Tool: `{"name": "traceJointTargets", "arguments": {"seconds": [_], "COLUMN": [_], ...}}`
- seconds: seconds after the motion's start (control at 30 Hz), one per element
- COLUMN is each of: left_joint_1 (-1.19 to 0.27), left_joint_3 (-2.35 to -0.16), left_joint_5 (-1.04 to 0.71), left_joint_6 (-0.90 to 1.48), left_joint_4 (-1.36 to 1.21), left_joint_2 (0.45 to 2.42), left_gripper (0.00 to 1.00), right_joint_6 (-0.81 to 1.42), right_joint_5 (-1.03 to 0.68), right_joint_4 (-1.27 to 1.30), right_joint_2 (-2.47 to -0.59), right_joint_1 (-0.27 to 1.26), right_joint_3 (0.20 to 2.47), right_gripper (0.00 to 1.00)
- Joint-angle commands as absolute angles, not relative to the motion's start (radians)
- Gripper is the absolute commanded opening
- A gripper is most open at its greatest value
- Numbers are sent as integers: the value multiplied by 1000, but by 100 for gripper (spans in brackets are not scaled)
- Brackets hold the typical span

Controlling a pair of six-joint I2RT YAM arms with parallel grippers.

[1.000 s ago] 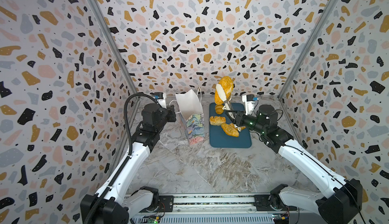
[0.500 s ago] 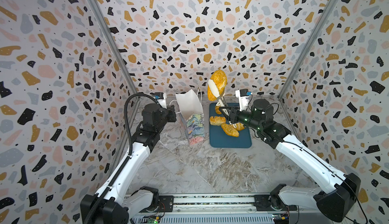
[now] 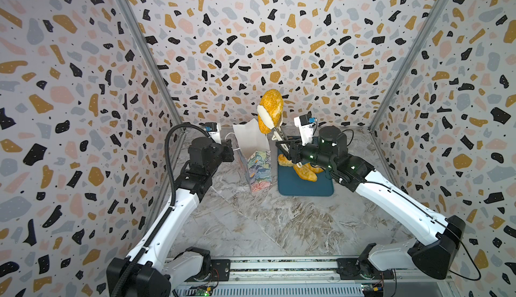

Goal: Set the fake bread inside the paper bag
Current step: 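Carry the sugar-crusted bun in the tongs over the bag opening with the right gripper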

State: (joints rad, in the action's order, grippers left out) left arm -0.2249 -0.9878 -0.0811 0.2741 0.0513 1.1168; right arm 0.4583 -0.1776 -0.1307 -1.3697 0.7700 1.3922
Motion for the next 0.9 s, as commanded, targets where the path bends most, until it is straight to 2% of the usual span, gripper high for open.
{"name": "traceJointTargets", "arguments": {"seconds": [0.0,0.37,0.57,0.87], "left_joint_1": [-228,-229,-229,-229], "left_joint_3": [-988,-989,-989,-989], "left_joint_5": [-87,-87,-86,-85], "left_joint_6": [267,268,267,265], "left_joint_4": [32,34,34,35], "left_joint_2": [1103,1103,1103,1103], "left_gripper": [0,0,0,0], "right_joint_6": [400,305,259,218], "right_joint_5": [-125,-30,3,47], "right_joint_4": [-112,-209,-308,-391], "right_joint_2": [-1370,-1497,-1593,-1673], "right_joint_1": [796,888,915,921], "right_joint_3": [1480,1635,1761,1835], "right_gripper": [32,32,31,31]}}
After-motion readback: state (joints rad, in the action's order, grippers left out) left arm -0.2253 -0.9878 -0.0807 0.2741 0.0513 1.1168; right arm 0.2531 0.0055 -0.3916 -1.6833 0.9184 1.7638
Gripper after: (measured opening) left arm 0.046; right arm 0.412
